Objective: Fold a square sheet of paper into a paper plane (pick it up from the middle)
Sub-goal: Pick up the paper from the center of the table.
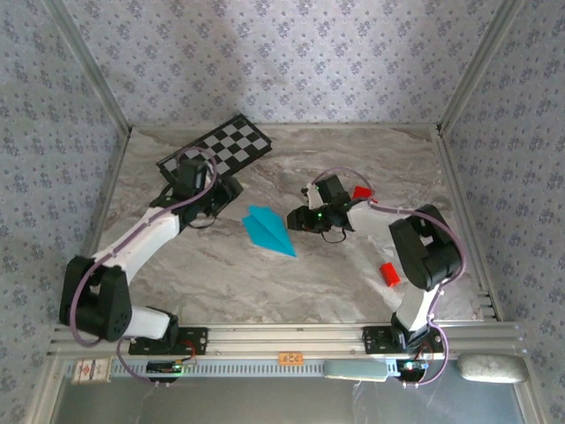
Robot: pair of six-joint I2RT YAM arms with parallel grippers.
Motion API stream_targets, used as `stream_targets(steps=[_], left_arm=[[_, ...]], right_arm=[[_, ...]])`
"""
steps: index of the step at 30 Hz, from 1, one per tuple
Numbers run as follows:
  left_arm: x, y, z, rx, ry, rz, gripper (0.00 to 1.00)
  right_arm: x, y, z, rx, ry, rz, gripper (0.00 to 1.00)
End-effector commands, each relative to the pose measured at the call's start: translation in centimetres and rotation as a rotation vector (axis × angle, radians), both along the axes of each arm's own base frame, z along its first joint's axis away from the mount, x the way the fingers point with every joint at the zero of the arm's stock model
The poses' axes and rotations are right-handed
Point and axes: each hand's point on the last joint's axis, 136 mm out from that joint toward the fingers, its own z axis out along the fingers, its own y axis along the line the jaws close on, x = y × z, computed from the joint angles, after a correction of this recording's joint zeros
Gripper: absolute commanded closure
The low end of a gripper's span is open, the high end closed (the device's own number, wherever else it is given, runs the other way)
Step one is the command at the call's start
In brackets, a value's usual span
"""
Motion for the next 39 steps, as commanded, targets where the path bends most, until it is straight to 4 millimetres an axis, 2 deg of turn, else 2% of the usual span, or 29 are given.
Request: stream_targets(steps=[1,4,8,16,20,23,26,33,39], left_arm=[[-1.6,1.9,-0.7,-0.015,0.013,0.069,0.33],[-2.9,3.1,-1.6,-0.033,0.026,0.108,0.28],[-4.0,3.8,-2.8,-0.041,0.042,0.119,0.25],[-4.6,3.2,-4.1,-0.042,0.066,0.067,0.24],[-4.4,2.6,-4.1,-0.061,0.055,0.037,0.24],[-4.2,1.8,-3.5,-0.097,0.028,-0.002,0.24],[-4.0,0.7,-2.5,-0.150,-0.018,-0.048,0.24],[-3.2,-2.6,2.3,-0.303,-0.182,-0.166,0.24],[-3.0,-6.7,6.0,-0.370,-0.291,-0.275,0.24]], right_arm=[[1.2,1.9,0.5,0.071,-0.002,0.035,0.57],[1.4,2.7,0.1,0.085,0.011,0.061,0.60],[1.3,3.5,-0.1,0.112,0.034,0.088,0.63],[1.0,4.2,-0.7,0.121,0.044,0.118,0.74],[1.1,4.5,0.0,0.153,0.027,0.133,0.86],[1.5,4.5,1.5,0.186,-0.011,0.125,0.93],[2.0,4.4,4.2,0.255,-0.067,0.103,0.97],[3.0,3.3,10.7,0.444,-0.125,0.015,1.00],[3.1,2.7,14.4,0.561,-0.128,-0.057,1.00]])
